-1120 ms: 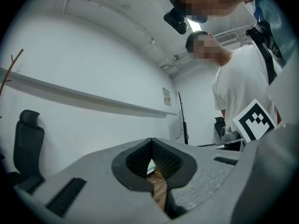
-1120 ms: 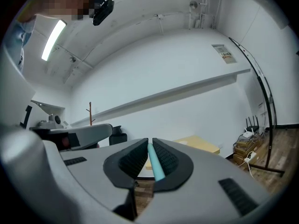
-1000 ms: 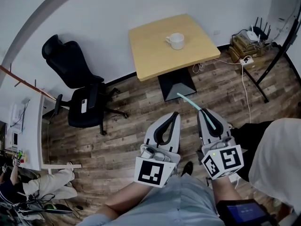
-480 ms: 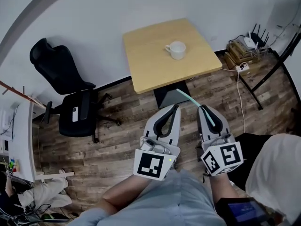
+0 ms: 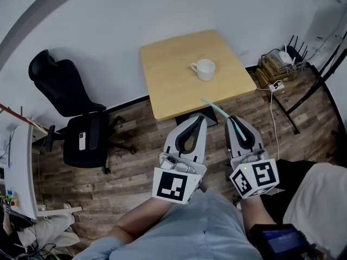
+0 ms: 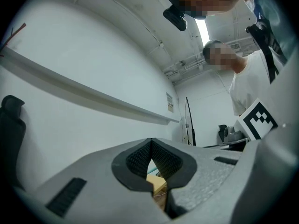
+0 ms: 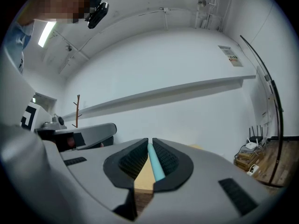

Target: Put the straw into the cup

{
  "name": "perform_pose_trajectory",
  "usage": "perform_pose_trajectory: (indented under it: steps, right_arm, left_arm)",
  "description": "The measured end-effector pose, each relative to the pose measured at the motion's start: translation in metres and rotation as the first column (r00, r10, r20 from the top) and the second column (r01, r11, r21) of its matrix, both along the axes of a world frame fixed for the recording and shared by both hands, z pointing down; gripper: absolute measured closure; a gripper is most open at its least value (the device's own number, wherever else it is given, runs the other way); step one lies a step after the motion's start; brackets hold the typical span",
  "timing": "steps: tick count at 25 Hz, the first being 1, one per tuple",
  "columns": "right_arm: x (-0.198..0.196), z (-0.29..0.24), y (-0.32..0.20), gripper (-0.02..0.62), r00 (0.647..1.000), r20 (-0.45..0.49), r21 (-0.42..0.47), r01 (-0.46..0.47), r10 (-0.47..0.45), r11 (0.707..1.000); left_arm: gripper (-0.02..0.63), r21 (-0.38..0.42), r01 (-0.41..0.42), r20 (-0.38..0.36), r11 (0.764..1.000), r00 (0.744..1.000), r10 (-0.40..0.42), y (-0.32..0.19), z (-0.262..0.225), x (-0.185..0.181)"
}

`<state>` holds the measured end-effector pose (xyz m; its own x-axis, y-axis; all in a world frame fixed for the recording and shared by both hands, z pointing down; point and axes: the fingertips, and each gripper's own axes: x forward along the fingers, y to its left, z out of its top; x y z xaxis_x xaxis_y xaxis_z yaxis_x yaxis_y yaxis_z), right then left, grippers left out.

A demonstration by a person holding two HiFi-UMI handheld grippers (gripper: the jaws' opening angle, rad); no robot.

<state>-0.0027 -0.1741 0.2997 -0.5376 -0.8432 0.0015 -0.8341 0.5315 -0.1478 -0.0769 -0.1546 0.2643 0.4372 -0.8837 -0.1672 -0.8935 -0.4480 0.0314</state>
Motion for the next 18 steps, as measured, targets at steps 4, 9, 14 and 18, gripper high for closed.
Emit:
perform_pose_trajectory:
  steps: [4, 9, 14, 18]
  right_arm:
    - [-0.001, 0.005, -0.013, 0.569, 1.000, -0.009, -0.010, -0.015, 0.015, 1.000]
    - [0.005, 0.015, -0.026, 0.569, 0.999, -0.008, -0.039, -0.038, 0.037, 0.999]
    - [0.014, 0.026, -0.043, 0.569, 0.999, 0.002, -0.067, -0.046, 0.046, 0.997]
    - [0.021, 0.034, -0.066, 0.569, 0.999, 0.009, -0.085, -0.040, 0.040, 0.996]
  left_arm:
    - [0.609, -0.016, -0.015, -0.004, 1.000, 1.000, 0.015, -0.016, 0.007, -0.001]
    - [0.609, -0.054, -0.034, -0.004, 0.998, 0.999, 0.034, -0.033, 0.020, 0.002]
    - [0.609, -0.098, -0.039, 0.015, 0.994, 0.999, 0.041, -0.050, 0.034, 0.010]
    - [0.609, -0.123, -0.035, 0.035, 0.992, 0.999, 0.040, -0.073, 0.043, 0.019]
